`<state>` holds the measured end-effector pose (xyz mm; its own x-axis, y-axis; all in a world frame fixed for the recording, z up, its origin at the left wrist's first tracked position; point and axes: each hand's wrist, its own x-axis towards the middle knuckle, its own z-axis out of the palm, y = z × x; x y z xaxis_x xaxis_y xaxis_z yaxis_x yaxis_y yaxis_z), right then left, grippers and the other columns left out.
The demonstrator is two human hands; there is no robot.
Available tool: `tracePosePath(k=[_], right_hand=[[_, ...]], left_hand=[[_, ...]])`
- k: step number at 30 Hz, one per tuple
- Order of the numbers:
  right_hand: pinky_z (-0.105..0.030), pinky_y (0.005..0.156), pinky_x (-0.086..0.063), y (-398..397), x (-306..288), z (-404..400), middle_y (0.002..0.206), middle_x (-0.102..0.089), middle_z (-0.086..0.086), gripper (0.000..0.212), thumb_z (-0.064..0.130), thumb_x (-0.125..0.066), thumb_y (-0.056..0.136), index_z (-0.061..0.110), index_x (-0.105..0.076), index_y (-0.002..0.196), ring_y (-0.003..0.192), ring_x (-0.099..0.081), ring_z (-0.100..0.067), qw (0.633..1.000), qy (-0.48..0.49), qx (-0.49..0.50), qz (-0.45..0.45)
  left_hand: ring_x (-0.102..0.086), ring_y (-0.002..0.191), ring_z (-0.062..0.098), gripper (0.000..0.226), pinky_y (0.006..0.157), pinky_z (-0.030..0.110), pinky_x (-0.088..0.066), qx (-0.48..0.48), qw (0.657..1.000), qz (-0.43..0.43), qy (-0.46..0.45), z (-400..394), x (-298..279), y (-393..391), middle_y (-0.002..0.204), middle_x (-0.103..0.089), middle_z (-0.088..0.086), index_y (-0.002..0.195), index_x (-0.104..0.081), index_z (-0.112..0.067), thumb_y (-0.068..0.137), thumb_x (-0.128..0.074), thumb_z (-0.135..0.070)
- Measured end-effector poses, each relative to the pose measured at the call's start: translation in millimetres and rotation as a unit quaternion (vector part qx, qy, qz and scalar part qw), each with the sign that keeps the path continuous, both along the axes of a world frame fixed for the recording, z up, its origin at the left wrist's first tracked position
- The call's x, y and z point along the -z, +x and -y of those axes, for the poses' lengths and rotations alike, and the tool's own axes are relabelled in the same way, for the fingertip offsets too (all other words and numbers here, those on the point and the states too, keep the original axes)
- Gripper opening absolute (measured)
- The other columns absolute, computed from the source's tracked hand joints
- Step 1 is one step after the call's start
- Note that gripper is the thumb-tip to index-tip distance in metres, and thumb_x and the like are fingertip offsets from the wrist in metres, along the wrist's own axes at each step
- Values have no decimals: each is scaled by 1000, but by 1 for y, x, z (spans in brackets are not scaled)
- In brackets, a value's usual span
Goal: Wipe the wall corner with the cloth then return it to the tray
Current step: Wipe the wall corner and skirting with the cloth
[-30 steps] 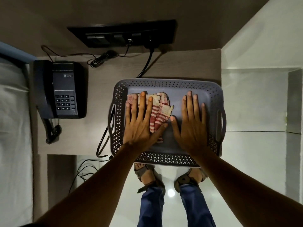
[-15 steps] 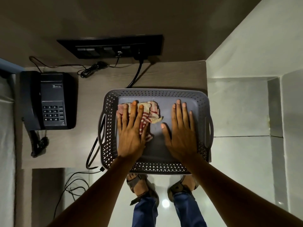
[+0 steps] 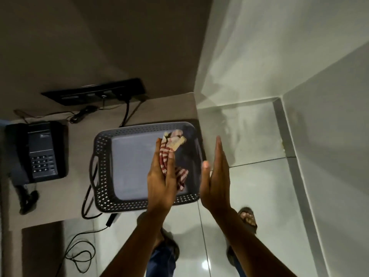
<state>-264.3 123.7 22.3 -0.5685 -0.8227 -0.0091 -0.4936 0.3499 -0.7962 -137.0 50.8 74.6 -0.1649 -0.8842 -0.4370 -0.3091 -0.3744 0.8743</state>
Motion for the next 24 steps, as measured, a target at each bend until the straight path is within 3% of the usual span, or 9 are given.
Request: tracePosePath(k=[2, 8, 10, 13, 15, 16, 18, 19, 24], right_hand=[[-22, 139, -20, -24, 1, -31, 189, -24, -6, 68, 36, -34, 118, 9, -21, 179, 174, -20, -6, 999, 21, 41, -6], [-46, 143, -23, -128, 16, -124, 190, -20, -2, 67, 36, -37, 119, 13, -20, 180, 176, -18, -14, 997, 66, 47, -10], [-42, 144, -19, -170, 22, -152, 191, -17, 1, 69, 42, -36, 119, 15, -18, 181, 176, -15, -12, 996, 81, 35, -17], [-27, 142, -8, -236, 39, -182, 191, -13, 3, 79, 63, -26, 118, 19, -13, 182, 176, -10, -8, 995, 90, 29, -23], [-22, 141, -4, -279, 60, -199, 192, -11, 3, 85, 71, -21, 115, 19, -11, 182, 176, -7, -7, 994, 107, 23, -18], [-22, 141, -3, -296, 72, -207, 192, -10, 3, 87, 72, -21, 114, 19, -10, 182, 176, -5, -6, 993, 117, 15, -17], [-21, 140, -2, -323, 98, -223, 192, -8, 2, 86, 69, -25, 115, 18, -10, 182, 176, -3, -5, 991, 135, -2, -21], [-21, 140, -1, -335, 114, -233, 192, -7, 2, 84, 67, -26, 115, 17, -9, 182, 176, -1, -4, 989, 143, -9, -26], [-27, 143, -1, -383, 203, -273, 192, 0, 6, 84, 72, -19, 115, 24, -1, 182, 176, 0, -6, 986, 162, -25, -43]], left_hand=[[-60, 146, 22, 70, 118, 55, -55, -2, 1000, -11, 3, -13, -10, -29, 166, -52, -1, 167, -27, -46, 101, -48, -57], [-63, 140, 41, 74, 110, 71, -54, 4, 999, -49, 22, -66, -25, -148, 164, -54, 5, 169, -24, -48, 100, -49, -61], [-60, 143, 43, 73, 114, 73, -50, 16, 998, -44, 28, -87, -21, -195, 165, -54, 5, 167, -24, -50, 99, -48, -61], [-59, 146, 30, 70, 120, 62, -50, 21, 999, -38, 32, -114, -1, -261, 165, -54, 4, 169, -25, -43, 103, -47, -54], [-71, 129, 35, 65, 106, 58, -62, 24, 999, -25, 41, -131, 28, -301, 150, -65, 13, 170, -25, -39, 110, -47, -48], [-79, 109, 33, 62, 89, 52, -69, 22, 998, -19, 49, -139, 45, -317, 130, -73, 17, 170, -27, -36, 112, -46, -46], [-76, 66, 16, 59, 55, 34, -64, 24, 997, -17, 67, -150, 74, -345, 88, -72, 8, 168, -32, -30, 113, -46, -47], [-71, 57, 11, 60, 49, 29, -59, 31, 997, -13, 69, -158, 91, -359, 78, -69, 2, 168, -33, -27, 113, -46, -47], [-70, 48, 3, 63, 42, 19, -52, 92, 994, -31, 58, -179, 191, -428, 82, -71, 8, 171, -20, -38, 115, -46, -44]])
